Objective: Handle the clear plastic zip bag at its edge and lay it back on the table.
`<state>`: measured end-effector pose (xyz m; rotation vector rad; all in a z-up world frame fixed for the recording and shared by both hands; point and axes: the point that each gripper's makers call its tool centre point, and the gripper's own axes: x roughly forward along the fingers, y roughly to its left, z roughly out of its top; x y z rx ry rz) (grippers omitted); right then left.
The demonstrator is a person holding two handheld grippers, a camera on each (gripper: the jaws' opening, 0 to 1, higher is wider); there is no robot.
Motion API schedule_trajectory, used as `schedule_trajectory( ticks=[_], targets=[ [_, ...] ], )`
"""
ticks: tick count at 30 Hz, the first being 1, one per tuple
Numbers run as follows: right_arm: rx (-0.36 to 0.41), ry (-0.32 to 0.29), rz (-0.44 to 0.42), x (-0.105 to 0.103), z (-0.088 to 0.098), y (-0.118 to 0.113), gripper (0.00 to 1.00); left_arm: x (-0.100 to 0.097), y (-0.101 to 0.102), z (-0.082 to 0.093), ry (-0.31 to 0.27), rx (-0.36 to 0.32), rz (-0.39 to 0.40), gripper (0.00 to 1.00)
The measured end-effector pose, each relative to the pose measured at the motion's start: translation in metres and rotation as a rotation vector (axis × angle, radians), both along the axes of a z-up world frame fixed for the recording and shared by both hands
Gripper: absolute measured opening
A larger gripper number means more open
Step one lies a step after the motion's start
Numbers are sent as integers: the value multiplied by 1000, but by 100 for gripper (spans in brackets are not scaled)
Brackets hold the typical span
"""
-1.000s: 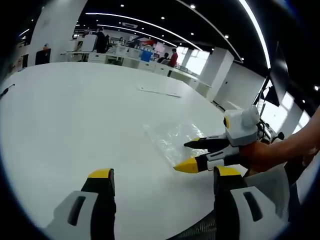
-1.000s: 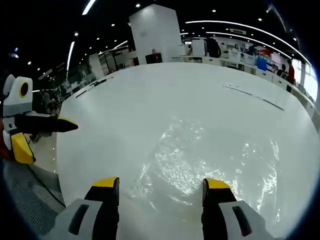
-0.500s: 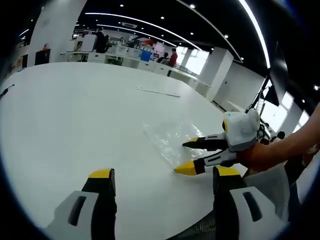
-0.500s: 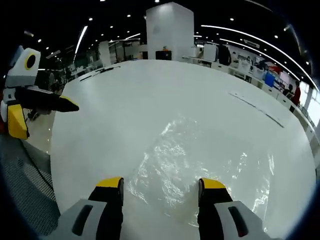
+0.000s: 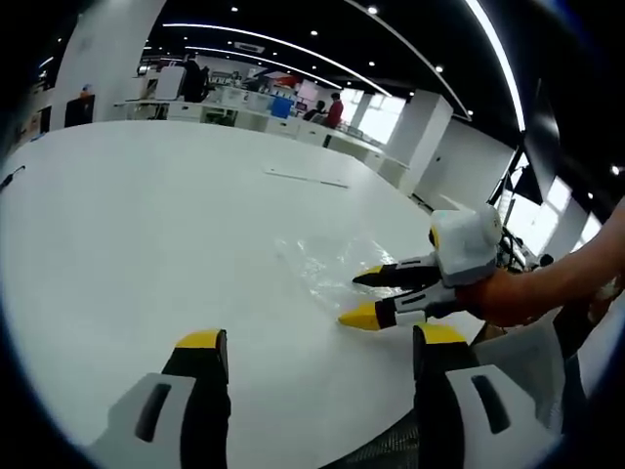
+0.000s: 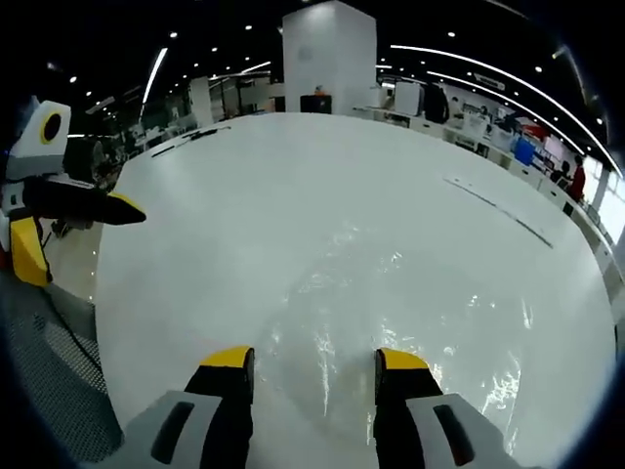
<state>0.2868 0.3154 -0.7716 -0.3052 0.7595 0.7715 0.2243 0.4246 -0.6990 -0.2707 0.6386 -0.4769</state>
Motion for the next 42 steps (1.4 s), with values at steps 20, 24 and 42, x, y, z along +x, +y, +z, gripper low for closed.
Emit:
schedule_trajectory(
  ticks=[20, 24, 42],
  targets=[
    [-37, 41, -4, 12, -10, -7, 1, -1, 0, -1, 8, 5, -4, 73],
    [-52, 34, 45, 6, -6, -9, 0, 0, 1, -3, 9, 10, -5, 73],
    [-44, -24, 178, -19, 17, -8, 0, 0, 1, -4, 16, 11, -2, 72]
  ],
)
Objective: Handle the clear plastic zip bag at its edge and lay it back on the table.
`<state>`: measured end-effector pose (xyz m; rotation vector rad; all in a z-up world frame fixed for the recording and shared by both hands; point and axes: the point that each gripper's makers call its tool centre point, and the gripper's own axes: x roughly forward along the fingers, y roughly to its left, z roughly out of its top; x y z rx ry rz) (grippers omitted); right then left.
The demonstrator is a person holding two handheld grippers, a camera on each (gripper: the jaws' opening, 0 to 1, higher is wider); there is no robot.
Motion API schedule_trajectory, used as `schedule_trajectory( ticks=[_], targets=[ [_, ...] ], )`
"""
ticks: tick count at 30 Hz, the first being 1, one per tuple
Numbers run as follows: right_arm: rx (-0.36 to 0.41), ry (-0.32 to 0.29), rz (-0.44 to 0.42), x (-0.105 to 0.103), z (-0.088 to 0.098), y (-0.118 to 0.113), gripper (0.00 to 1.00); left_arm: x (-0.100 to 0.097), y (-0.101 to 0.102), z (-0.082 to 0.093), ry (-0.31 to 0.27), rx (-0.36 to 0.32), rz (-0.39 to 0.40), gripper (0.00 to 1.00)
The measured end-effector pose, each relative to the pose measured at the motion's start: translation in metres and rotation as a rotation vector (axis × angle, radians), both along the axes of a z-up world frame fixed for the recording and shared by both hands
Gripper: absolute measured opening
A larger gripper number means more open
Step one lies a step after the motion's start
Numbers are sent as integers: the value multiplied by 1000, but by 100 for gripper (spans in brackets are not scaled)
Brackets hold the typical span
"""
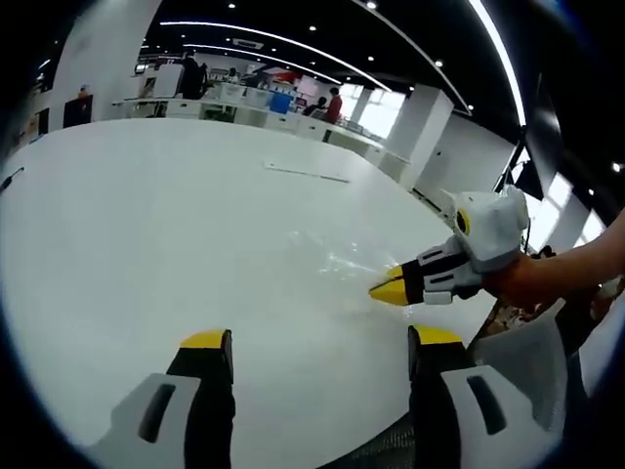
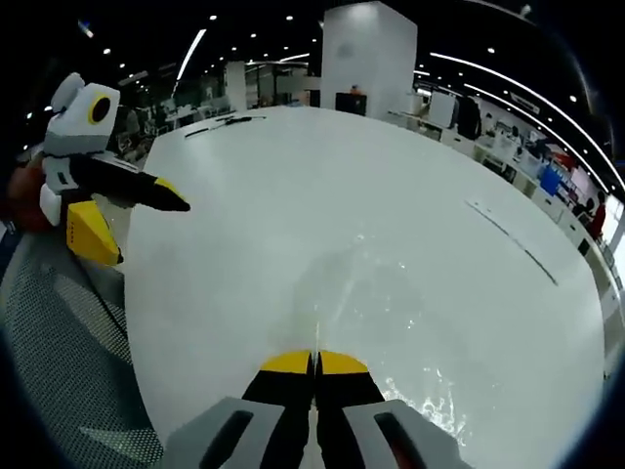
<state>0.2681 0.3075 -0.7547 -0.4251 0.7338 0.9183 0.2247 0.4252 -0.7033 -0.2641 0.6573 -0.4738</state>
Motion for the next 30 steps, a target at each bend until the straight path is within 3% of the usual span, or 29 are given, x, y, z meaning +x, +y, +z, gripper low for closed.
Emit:
schedule_trajectory(
  ticks=[19, 30],
  targets=[
    [28, -34, 93, -43, 26, 18, 0, 1, 3, 5, 7, -35, 40, 71],
    [21, -53, 161, -53, 24, 18, 0, 0, 2, 9, 14, -43, 42, 70]
  ],
)
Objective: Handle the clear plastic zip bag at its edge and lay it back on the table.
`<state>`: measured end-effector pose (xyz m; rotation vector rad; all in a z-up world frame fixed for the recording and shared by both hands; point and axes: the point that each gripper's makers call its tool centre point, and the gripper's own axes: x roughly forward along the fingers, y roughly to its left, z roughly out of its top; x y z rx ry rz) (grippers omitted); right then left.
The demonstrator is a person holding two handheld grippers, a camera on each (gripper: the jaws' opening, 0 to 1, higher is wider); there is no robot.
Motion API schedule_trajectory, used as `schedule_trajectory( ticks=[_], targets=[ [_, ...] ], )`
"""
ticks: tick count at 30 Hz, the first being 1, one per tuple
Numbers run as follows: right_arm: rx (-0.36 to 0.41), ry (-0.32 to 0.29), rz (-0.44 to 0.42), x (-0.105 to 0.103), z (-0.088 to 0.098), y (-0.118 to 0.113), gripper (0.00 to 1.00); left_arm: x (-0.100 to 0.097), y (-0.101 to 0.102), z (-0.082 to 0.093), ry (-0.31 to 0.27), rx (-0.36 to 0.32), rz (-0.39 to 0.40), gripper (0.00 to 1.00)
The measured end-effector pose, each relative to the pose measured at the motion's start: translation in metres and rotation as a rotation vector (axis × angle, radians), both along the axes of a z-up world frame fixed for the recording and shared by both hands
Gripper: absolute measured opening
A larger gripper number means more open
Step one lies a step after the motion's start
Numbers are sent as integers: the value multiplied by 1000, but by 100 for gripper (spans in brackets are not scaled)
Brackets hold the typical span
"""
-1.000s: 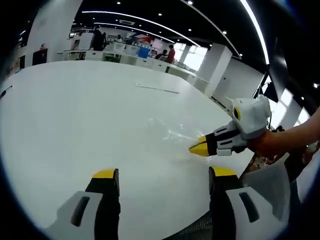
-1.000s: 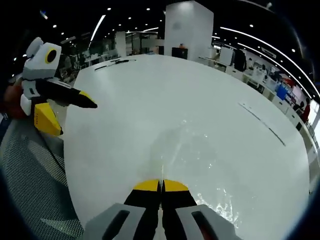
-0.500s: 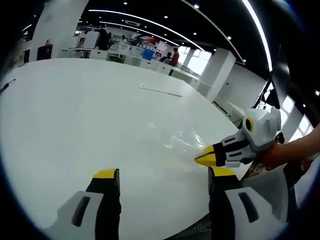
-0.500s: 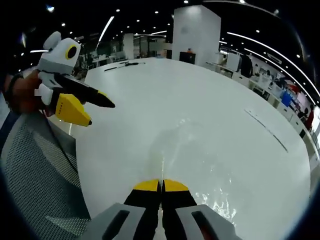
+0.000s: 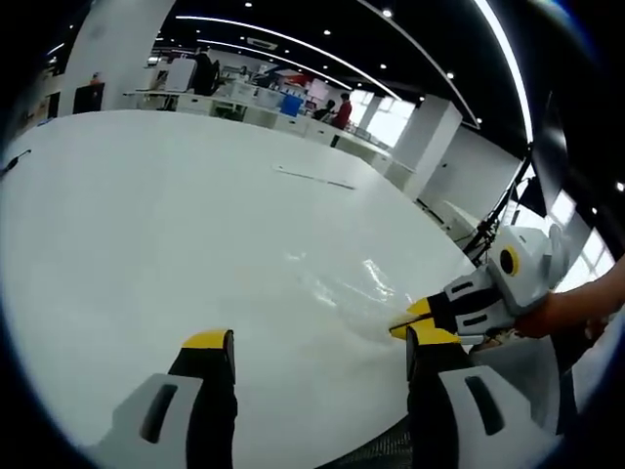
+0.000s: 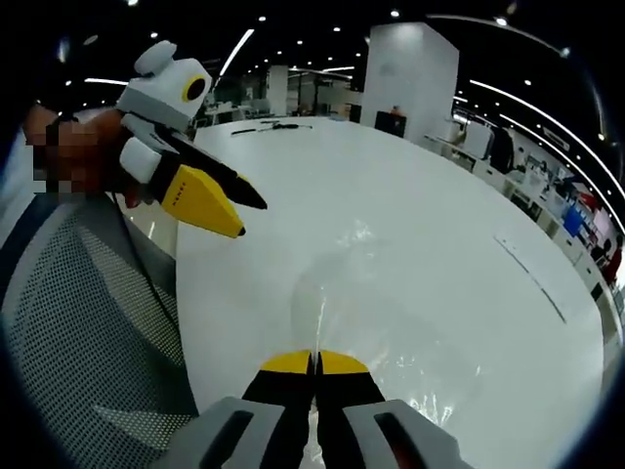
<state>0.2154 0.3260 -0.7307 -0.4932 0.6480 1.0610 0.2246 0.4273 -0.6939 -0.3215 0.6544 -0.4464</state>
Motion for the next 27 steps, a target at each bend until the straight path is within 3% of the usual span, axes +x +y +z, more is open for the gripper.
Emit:
schedule_trajectory(
  ticks=[10, 16, 21, 27],
  targets=[
    [5, -18, 59, -16, 7, 7, 0, 9, 6, -4, 15, -45, 40, 69],
    [8, -32, 88, -23, 7, 13, 0, 26, 10, 12, -2, -112, 103, 66],
    [15, -42, 106, -24, 9, 16, 0, 39, 15, 8, 20, -182, 143, 60],
    [18, -57, 124, -26, 13, 19, 0, 47, 11, 16, 9, -220, 160, 52]
  ],
)
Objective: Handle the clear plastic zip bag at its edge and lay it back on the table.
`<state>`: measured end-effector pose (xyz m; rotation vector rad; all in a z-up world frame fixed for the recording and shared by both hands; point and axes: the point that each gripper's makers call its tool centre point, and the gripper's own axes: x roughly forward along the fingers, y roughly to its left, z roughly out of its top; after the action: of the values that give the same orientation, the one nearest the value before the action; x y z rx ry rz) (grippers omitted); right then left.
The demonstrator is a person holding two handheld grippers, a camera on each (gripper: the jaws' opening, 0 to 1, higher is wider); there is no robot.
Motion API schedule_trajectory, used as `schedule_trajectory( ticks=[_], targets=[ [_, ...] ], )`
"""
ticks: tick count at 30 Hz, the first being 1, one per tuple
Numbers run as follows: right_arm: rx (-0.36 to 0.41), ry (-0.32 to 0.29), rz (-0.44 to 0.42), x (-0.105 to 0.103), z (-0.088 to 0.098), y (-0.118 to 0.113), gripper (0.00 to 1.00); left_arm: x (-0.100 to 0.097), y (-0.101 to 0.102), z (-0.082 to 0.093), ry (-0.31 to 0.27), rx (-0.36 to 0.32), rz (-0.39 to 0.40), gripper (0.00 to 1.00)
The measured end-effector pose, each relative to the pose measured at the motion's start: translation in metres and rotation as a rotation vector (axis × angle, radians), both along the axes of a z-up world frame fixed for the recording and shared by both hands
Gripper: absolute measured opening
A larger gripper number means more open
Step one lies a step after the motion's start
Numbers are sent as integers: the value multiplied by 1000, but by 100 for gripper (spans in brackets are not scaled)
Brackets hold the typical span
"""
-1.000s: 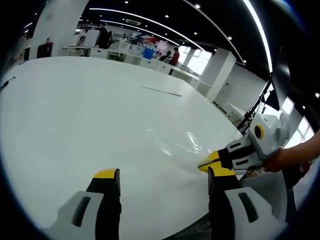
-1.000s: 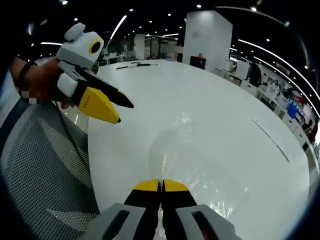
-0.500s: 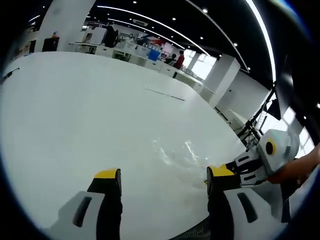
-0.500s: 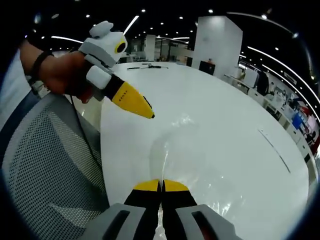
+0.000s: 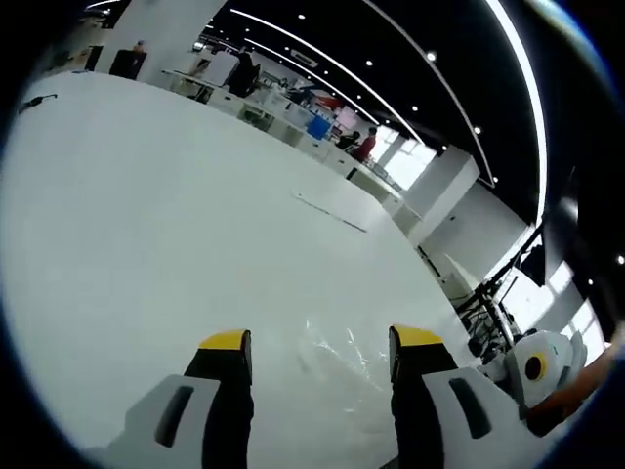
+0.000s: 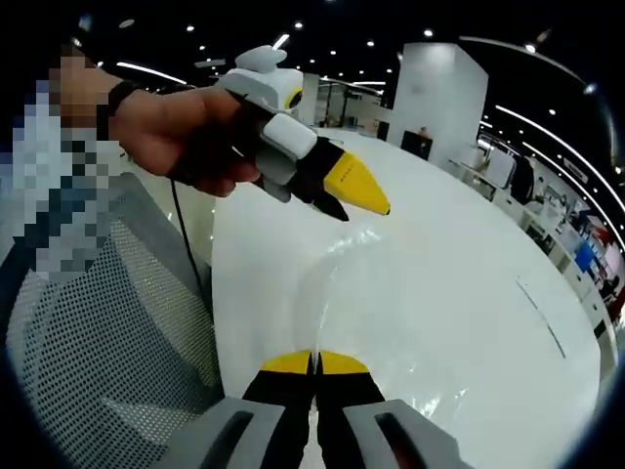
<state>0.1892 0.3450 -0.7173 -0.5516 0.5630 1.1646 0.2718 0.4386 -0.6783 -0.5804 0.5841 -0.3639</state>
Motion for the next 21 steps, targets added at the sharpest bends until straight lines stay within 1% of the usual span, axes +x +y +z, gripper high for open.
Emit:
schedule_trajectory(
  ticks=[3, 9, 11, 12, 13, 14, 15, 17, 21],
  targets=[
    [-4, -10, 8, 0, 2, 1, 0, 2, -5, 1, 1, 1, -10, 47],
    [-6, -14, 8, 0, 3, 0, 0, 2, -9, 4, 3, -14, -20, 28],
    [-8, -13, 10, -1, 3, 0, 0, 2, -9, 4, 4, -20, -20, 18],
    [-9, -13, 10, -1, 3, 0, 0, 3, -9, 1, 17, -13, -26, 12],
    [-10, -13, 11, -2, 2, 0, 0, 0, -8, -4, 32, 25, -43, 0],
    [-11, -13, 13, -2, 2, 0, 0, -4, -5, -11, 78, 51, -35, 0],
    [-16, -15, 16, -3, 2, 0, 0, 1, -7, -10, 44, 44, -37, 0],
    [-20, -14, 20, -4, 1, 0, 0, -1, -10, -11, 58, 27, -38, 0],
    [-23, -20, 26, -4, 1, 0, 0, 1, -10, -10, 63, 13, -33, 0]
  ],
)
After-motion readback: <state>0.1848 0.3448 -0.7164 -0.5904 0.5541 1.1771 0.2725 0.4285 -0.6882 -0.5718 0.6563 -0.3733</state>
